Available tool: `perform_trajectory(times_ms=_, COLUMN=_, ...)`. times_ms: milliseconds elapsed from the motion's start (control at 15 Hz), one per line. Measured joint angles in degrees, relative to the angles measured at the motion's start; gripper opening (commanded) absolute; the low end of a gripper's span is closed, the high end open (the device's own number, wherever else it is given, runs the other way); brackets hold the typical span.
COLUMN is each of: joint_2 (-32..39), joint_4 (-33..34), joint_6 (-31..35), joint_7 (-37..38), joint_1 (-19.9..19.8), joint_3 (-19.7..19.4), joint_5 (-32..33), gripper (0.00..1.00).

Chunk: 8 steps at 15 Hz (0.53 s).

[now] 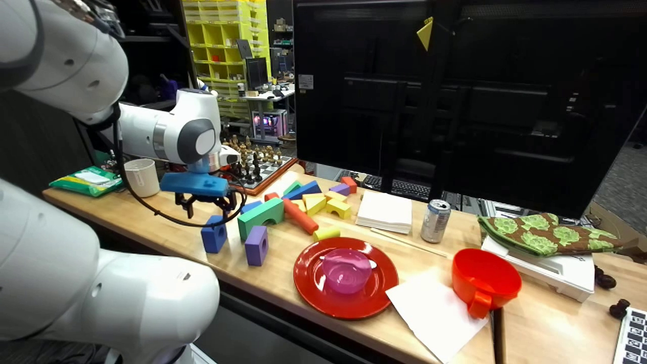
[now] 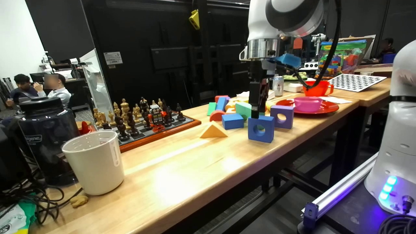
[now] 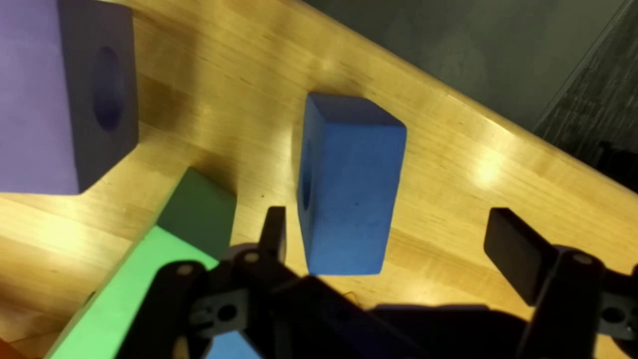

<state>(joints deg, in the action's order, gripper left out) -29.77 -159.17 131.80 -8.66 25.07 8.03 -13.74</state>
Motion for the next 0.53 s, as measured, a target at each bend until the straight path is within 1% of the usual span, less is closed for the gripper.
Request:
perform_trajectory(times_ms=333, joint_2=2.4, joint_4=0.0, joint_6=1.2, joint_7=-1.9, joint_1=-0.4, joint_3=-1.8, joint_5=-1.0, gripper=1.00)
perform_trajectory(times_ms=400, joint_2=3.0, joint_4=0.0, joint_6=1.5, joint_7=-2.5, joint_1=-0.5, joint_3=-2.1, joint_5=-1.4, gripper=0.97)
perform_trajectory(times_ms=467, joint_2=3.6, joint_4=0.0, joint_6=1.8, joint_7=-3.1, joint_1=-0.5, joint_3=-2.3, joint_5=-1.9, gripper=0.86)
perform_trajectory(times_ms=533, joint_2=4.1, joint_4=0.0, joint_6=2.1, joint_7=-3.6, joint_1=-0.6, joint_3=-2.5, joint_5=-2.3, gripper=0.72)
